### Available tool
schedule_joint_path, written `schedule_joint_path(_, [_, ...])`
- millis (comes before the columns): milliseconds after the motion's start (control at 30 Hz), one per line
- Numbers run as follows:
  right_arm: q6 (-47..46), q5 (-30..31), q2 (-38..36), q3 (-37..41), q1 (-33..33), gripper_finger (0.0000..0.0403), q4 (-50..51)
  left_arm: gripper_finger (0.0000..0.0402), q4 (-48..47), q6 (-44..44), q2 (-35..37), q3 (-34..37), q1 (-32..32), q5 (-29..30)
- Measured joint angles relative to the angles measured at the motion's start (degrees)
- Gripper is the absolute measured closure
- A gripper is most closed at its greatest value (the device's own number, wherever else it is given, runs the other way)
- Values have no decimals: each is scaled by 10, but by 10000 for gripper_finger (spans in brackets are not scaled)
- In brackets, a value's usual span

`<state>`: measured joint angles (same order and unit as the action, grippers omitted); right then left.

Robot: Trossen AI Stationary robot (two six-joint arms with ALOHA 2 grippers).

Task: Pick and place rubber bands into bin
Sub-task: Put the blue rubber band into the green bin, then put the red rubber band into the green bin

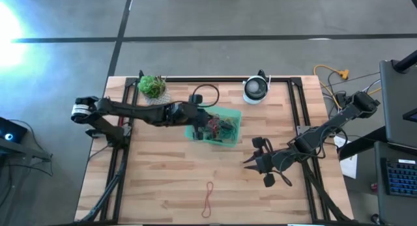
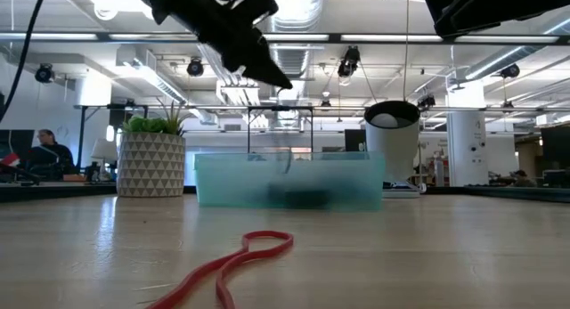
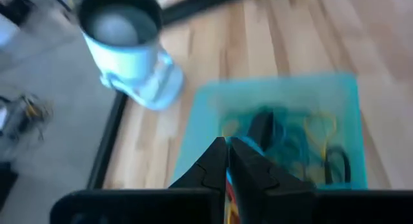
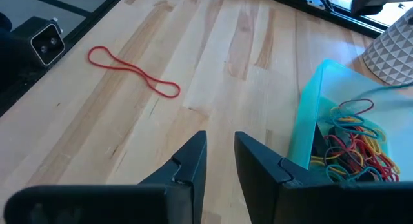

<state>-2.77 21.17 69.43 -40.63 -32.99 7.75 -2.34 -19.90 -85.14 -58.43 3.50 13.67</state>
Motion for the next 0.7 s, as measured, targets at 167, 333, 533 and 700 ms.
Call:
schedule_joint_path(167, [2,0,0,3,0,334,-2,364,-46,12,0,7,11,1])
schedule_joint_path(333, [4,0,0,3,0,334,-4,313,-58,16,0,9,13,2])
schedule_joint_path(533, [2,0,0,4,0,334,-4,286,-108,46,0,9,-4,-115])
schedule_joint_path(700, [3,0,0,9,0,333,-4,286,-137,109,-9,9,-47,-262])
